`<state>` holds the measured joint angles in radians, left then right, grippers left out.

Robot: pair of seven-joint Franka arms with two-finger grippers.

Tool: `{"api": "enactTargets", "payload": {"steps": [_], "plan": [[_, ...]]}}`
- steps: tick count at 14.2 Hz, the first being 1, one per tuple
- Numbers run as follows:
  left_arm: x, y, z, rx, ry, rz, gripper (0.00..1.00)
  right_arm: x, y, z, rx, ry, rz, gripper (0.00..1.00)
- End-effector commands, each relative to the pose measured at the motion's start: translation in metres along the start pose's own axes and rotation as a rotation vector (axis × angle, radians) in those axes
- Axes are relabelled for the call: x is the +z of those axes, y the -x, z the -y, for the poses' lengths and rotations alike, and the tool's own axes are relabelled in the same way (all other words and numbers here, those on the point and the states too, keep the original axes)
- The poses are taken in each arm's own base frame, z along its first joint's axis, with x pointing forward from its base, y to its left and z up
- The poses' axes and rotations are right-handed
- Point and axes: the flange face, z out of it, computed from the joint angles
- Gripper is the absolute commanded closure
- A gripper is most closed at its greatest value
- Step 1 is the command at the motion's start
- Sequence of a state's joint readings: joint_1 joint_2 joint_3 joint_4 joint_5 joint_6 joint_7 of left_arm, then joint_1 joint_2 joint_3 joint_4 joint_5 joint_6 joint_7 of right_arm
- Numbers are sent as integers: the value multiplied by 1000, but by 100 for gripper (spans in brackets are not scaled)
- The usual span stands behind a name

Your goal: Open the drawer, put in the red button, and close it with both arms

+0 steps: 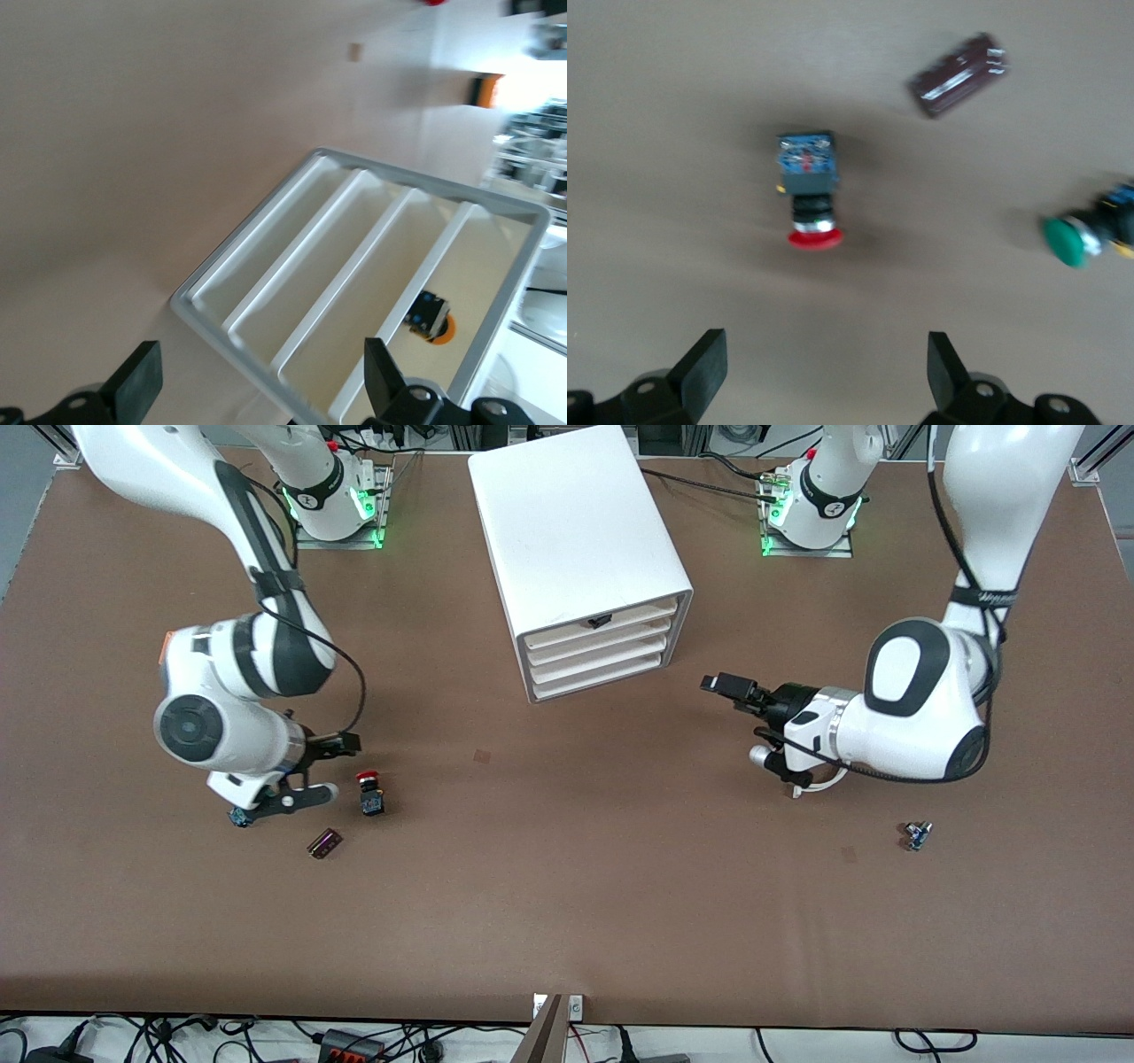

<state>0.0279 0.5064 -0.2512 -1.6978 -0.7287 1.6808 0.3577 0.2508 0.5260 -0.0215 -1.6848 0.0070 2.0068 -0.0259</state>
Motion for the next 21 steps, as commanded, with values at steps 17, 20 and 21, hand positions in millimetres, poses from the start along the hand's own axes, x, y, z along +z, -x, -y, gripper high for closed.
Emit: {"api": "enactTargets", "payload": {"steps": [17, 20, 21], "plan": [[225, 29, 34, 353, 471, 99, 68, 94, -48, 20, -19, 2, -114, 3], [227, 31, 34, 360, 503, 99, 98, 96, -51, 19, -23, 4, -115, 27], [223, 30, 34, 361, 502, 92, 99, 90, -53, 20, -30, 5, -124, 43]]}}
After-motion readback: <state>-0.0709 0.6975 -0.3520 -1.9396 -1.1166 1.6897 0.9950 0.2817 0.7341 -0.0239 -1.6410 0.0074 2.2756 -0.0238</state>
